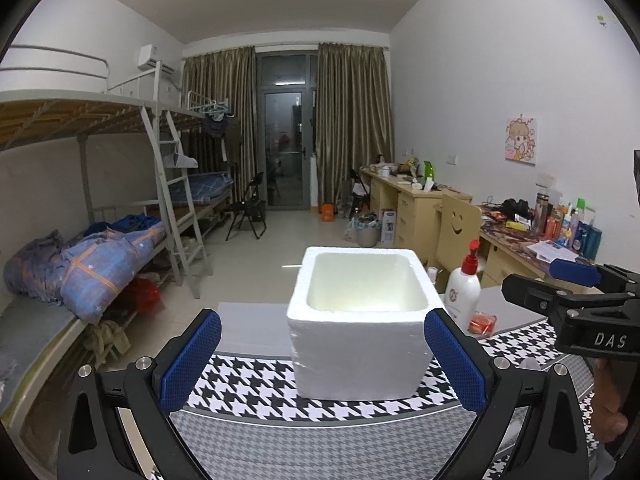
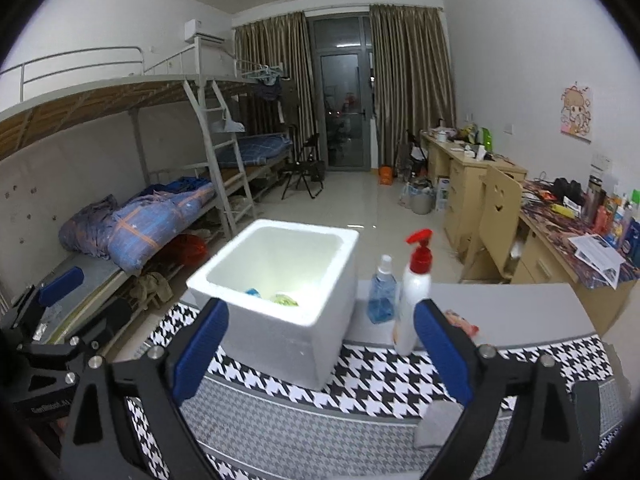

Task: Organize soft objects
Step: 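Raise both tools away from the white foam box, then move both tools back toward the grey sock and white foam tube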

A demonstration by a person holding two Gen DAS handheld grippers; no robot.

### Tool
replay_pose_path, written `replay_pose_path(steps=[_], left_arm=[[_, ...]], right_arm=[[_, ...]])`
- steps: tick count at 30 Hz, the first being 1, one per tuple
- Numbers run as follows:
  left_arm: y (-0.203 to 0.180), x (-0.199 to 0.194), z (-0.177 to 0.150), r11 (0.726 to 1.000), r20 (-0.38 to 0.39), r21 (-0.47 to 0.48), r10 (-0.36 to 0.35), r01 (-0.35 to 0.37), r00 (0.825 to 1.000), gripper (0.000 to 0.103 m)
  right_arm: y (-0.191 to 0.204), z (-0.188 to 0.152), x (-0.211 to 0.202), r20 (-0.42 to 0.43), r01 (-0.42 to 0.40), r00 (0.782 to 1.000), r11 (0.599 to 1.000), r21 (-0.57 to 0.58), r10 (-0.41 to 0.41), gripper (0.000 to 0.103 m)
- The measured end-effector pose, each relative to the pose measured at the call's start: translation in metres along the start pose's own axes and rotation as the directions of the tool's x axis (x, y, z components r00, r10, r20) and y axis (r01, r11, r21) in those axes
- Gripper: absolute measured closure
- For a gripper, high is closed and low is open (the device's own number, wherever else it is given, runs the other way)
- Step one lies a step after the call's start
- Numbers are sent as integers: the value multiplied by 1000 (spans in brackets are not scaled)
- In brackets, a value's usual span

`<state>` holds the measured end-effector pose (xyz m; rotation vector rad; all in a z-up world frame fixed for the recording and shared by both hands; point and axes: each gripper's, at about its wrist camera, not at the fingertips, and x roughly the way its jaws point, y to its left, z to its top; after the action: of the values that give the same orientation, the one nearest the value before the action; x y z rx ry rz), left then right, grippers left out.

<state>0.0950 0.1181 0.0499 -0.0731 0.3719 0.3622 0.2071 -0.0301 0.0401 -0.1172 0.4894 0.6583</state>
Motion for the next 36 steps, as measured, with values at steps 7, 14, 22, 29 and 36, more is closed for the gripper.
replay_pose_path(steps=[7,14,22,29,36], left_arm=[[-8,2,-5,1000,-10,-5,-20,20,1000,1],[-17,1,-9,999,-11,-8,-43,43,999,1],[-33,3,-15,996,-25,6,-92,92,995,1],[-43,3,-19,994,-32,24,-105,106,994,1],[-49,3,-22,992,-39,31,-119,120,992,1]], right_arm=[[-4,-13,-11,20,68,997,997,-23,-68,7],[-20,-23,-16,13,125,992,992,23,-125,7],[-44,-34,-18,-42,162,986,984,76,-159,7],[-56,-42,-41,23,202,978,964,174,-209,7],[-65,-46,-42,-16,264,964,957,120,-264,7]])
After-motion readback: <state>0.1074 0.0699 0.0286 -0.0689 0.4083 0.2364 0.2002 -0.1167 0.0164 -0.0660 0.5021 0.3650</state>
